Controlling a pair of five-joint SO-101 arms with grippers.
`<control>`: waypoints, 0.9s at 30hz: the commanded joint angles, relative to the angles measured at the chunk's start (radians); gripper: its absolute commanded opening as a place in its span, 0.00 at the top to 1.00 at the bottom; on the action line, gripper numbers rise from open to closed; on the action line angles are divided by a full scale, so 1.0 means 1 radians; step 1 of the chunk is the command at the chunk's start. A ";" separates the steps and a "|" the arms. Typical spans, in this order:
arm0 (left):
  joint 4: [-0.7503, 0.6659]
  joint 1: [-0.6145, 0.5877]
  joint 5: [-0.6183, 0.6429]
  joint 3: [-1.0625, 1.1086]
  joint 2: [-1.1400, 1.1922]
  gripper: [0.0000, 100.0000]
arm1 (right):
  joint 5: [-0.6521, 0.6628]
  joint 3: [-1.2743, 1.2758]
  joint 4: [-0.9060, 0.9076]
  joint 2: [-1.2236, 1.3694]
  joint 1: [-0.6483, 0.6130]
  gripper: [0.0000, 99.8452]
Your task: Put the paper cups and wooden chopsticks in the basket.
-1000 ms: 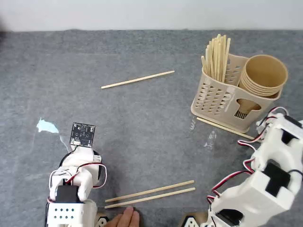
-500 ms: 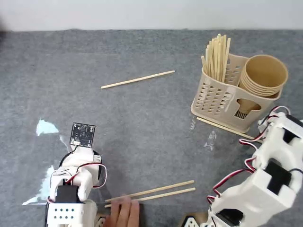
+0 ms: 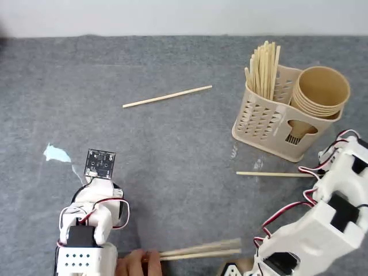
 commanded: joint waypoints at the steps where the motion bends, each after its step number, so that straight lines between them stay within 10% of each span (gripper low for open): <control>1: -0.018 0.000 -0.009 -0.005 -0.009 0.99 | -0.002 -0.058 0.050 -0.015 0.001 0.99; 27: -0.018 0.002 -0.009 -0.005 -0.009 0.99 | 0.048 -0.064 0.231 -0.305 0.001 0.99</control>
